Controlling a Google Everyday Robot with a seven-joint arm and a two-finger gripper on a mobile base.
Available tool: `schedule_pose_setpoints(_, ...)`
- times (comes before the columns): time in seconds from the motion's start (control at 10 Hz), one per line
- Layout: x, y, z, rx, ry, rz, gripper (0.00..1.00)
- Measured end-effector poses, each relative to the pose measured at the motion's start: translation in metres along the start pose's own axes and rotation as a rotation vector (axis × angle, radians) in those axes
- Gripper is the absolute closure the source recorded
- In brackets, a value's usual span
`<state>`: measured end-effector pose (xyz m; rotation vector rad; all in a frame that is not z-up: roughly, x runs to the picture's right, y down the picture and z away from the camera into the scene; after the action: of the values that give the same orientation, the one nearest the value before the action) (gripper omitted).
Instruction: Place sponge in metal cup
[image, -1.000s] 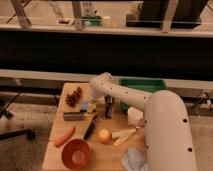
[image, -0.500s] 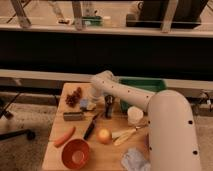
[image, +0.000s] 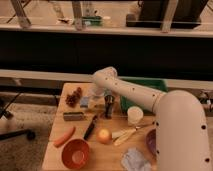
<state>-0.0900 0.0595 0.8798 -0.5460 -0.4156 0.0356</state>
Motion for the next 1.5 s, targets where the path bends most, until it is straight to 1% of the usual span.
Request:
schedule_pose_setpoints(0.2,0.002,-0.004,-0.014,0.016,-0.002,0.001,1.0)
schedule_pose_setpoints(0.3,0.004,-0.006,-0.017,0.024,-0.002,0.003,1.0)
schedule_pose_setpoints(0.9,0.004,-0.006,-0.017,0.026,-0.003,0.004,1.0)
schedule_pose_setpoints(1.0,0.007,-0.014,-0.023,0.039,0.003,0.013,1.0)
schedule_pose_setpoints(1.1,0.015,-0.019,-0.029,0.049,0.009,0.027,1.0)
schedule_pose_setpoints(1.4,0.057,-0.035,-0.054,0.083,0.032,0.082,1.0)
schedule_pose_setpoints(1.5,0.065,-0.036,-0.058,0.089,0.037,0.093,1.0)
